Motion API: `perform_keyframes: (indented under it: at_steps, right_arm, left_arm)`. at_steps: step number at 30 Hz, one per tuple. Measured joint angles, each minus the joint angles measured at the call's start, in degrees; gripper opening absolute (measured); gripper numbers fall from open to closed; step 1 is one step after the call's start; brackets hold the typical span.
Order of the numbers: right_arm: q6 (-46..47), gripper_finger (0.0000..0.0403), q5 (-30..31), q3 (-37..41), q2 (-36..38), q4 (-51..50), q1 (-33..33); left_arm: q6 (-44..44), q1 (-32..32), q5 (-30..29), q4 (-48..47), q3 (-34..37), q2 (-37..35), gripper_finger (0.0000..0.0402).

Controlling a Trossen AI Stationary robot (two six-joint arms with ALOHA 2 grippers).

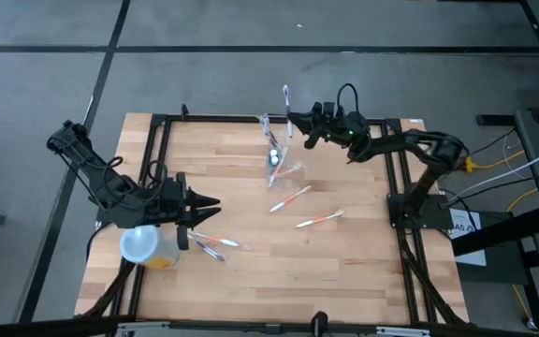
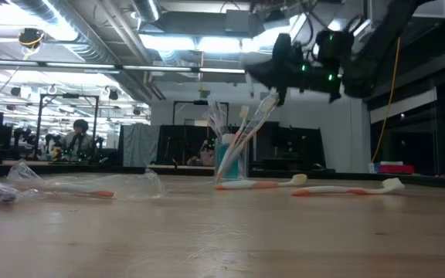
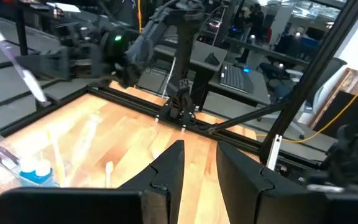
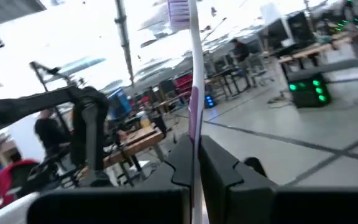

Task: Pick & Place toothbrushing station
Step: Put the purple toothbrush into the transparent organizer

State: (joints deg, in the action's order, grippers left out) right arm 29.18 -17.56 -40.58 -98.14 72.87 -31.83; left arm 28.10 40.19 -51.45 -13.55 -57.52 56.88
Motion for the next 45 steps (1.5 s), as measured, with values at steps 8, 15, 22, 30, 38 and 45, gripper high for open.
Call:
perform_keyframes:
  at_steps: [8,15,22,30,38,45]
  right_arm:
    - [6.71,0.0012,-2.48,-0.92,-10.93,10.43,-2.66]
    - [7.47,0.0012,-8.28,-1.05,-16.01,11.42,-2.84]
    - [4.89,0.0012,-10.56,-1.67,-16.7,10.95,-2.88]
    - [-0.63,0.0012,-14.81,-8.32,-16.75,-1.18,-3.01]
    - [-0.19,0.0011,-15.93,-8.4,-19.7,-1.47,-4.11]
    - [-0.45,0.0011,-15.65,-8.4,-21.49,0.38,-3.69]
  left_arm:
    - [0.28,-0.6,1.69,0.07,0.0,0.3,0.0088]
    - [0.28,-0.57,2.2,0.08,0.0,0.31,0.0088]
    - [2.0,-0.57,2.8,0.08,0.0,1.87,0.0088]
    - [5.17,-0.57,4.08,1.13,0.0,6.05,0.0088]
    - [-1.26,-0.38,4.18,13.44,0.0,8.61,0.0088]
    - [-5.14,-0.95,4.03,17.19,0.0,8.81,0.0088]
